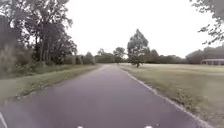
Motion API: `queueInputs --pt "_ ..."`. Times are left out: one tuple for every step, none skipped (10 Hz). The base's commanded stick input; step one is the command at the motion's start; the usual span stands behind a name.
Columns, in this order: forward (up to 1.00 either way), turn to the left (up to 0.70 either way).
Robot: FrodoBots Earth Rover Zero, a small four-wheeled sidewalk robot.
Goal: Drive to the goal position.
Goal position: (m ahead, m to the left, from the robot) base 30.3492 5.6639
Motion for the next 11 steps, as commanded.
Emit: queueInputs --pt "0.70 0.00" --pt "0.70 0.00" --pt "0.70 0.00" --pt "0.70 0.00" --pt "0.70 0.00" --pt "0.70 0.00" --pt "0.70 0.00" --pt "0.70 0.00" --pt "0.70 0.00" --pt "0.70 0.00" --pt "0.70 0.00"
